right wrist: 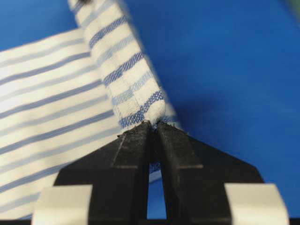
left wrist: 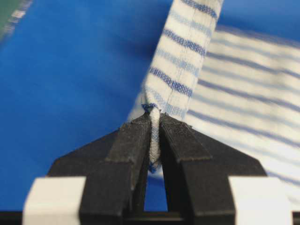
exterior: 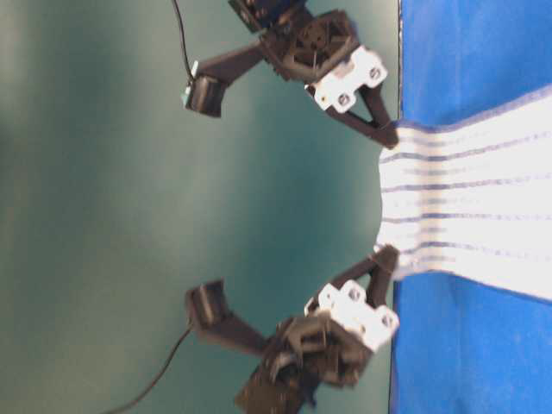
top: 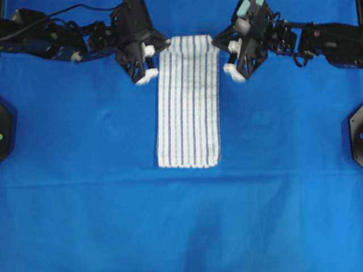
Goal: Fold the blue towel.
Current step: 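Fold the top end down over the bottom half with both grippers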
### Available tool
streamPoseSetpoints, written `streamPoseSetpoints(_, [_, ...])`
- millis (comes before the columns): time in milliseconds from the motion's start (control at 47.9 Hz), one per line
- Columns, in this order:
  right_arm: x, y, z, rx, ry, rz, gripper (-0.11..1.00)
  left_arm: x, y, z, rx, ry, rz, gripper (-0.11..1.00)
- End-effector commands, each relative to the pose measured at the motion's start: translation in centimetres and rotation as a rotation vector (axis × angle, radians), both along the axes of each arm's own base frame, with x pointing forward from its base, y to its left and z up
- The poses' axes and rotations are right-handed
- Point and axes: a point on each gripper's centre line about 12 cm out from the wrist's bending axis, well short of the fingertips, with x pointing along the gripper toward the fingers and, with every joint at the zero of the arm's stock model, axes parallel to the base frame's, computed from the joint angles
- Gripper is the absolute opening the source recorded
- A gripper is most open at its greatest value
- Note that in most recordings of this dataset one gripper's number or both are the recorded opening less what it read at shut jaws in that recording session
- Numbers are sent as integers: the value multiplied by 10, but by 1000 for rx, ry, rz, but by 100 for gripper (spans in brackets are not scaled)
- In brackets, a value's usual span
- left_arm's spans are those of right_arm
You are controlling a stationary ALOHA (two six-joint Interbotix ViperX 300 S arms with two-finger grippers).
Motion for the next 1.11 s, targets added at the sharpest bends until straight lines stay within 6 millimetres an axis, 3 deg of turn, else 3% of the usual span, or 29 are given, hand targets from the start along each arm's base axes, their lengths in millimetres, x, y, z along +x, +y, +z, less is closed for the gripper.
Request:
streamPoseSetpoints(0, [0, 18, 11, -9, -23, 41, 7, -5, -17, 12, 7, -25, -35, 4])
streamPoseSetpoints(188, [-2, 55, 6, 16, -10, 121, 7, -11, -59, 4, -19, 3, -127, 4])
streamPoseSetpoints(481, [2, 103, 1, 46, -1, 233, 7, 0, -124, 0, -39, 13, -295, 4])
streamPoseSetpoints(857, [0, 142, -6, 93, 56, 298, 7, 4, -166, -11, -58, 33, -397, 4])
streamPoseSetpoints(1087, [2, 155, -7, 99, 61, 329, 7, 5, -177, -13, -62, 41, -422, 4])
